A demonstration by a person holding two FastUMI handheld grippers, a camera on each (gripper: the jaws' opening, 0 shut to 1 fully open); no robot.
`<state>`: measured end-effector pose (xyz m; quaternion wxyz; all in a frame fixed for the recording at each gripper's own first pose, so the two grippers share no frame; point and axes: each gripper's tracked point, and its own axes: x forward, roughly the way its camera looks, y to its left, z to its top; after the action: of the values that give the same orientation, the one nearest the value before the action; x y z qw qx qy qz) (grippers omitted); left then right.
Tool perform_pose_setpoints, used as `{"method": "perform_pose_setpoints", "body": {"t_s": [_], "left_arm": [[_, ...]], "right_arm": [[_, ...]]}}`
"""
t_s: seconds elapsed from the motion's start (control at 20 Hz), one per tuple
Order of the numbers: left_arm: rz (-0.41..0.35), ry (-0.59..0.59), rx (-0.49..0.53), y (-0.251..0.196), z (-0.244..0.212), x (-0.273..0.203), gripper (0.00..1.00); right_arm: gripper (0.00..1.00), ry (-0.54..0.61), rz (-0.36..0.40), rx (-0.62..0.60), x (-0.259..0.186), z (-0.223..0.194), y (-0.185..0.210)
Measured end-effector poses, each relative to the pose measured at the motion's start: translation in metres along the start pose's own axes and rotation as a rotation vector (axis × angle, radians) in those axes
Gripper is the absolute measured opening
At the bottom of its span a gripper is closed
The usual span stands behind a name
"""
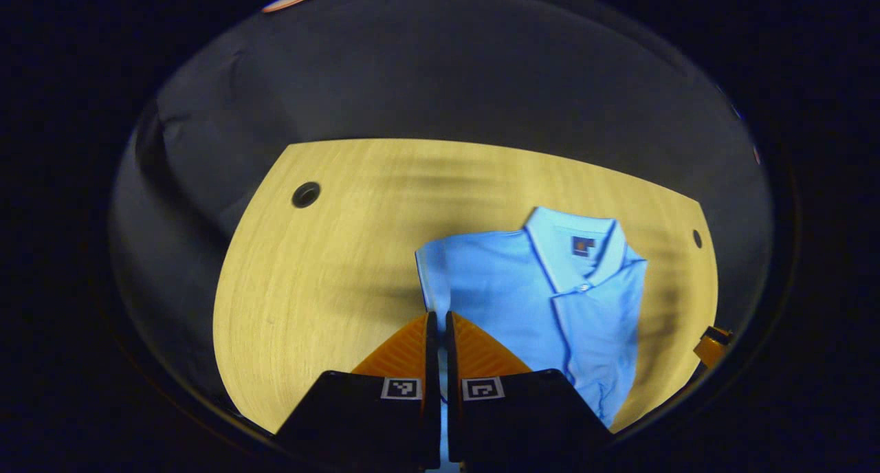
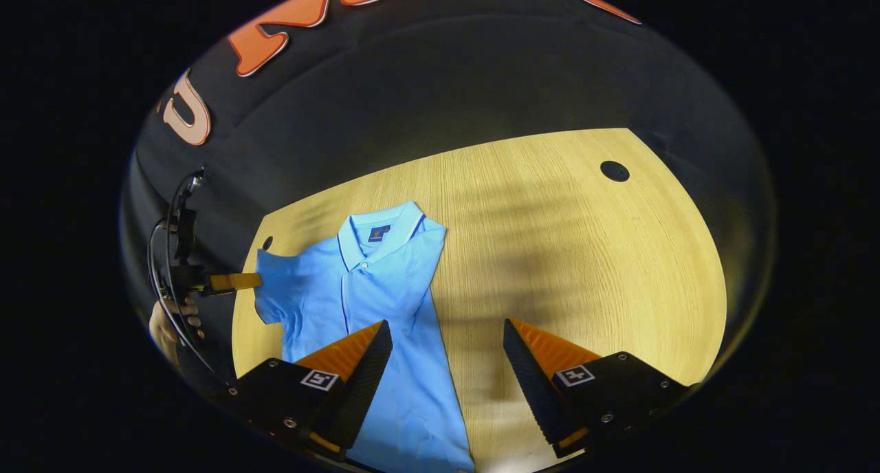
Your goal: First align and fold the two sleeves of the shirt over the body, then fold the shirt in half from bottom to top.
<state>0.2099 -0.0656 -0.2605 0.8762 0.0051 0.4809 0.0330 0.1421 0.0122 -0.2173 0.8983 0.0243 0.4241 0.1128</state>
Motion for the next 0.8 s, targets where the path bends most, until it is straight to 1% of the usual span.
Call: {"method": "perform_pose_setpoints", "body": {"t_s": [0.15,0.2,0.3,0.35,0.4,0.5,0.6,0.75,0.8], "left_arm": [[-0.057,-0.017,0.081,-0.052,0.022,-0.002,0.08],[-0.069,-0.018,0.103,-0.067,0.028,0.0,0.1],[-0.104,-0.008,0.134,-0.099,0.041,0.007,0.1],[-0.12,-0.002,0.143,-0.108,0.011,0.003,0.1],[-0.131,0.005,0.155,-0.121,0.025,0.013,0.1],[-0.145,0.007,0.189,-0.147,0.022,0.026,0.08],[-0.155,0.015,0.216,-0.159,0.017,0.034,0.08],[-0.166,0.032,0.224,-0.168,0.009,0.043,0.09],[-0.172,0.035,0.222,-0.17,0.005,0.044,0.13]], "right_arm": [[0.98,-0.008,-0.01,-0.003,-0.007,-0.002,-0.009],[0.98,-0.011,-0.013,-0.001,-0.01,-0.002,-0.013],[0.99,-0.017,-0.017,0.012,-0.014,-0.003,-0.019],[0.99,-0.017,-0.019,0.019,-0.015,-0.005,-0.023],[0.98,-0.015,-0.02,0.023,-0.017,-0.007,-0.026],[0.98,-0.014,-0.026,0.029,-0.019,-0.01,-0.033],[0.98,-0.014,-0.033,0.037,-0.022,-0.013,-0.04],[0.99,-0.01,-0.043,0.052,-0.024,-0.017,-0.047],[0.98,-0.008,-0.047,0.054,-0.024,-0.019,-0.05]]}}
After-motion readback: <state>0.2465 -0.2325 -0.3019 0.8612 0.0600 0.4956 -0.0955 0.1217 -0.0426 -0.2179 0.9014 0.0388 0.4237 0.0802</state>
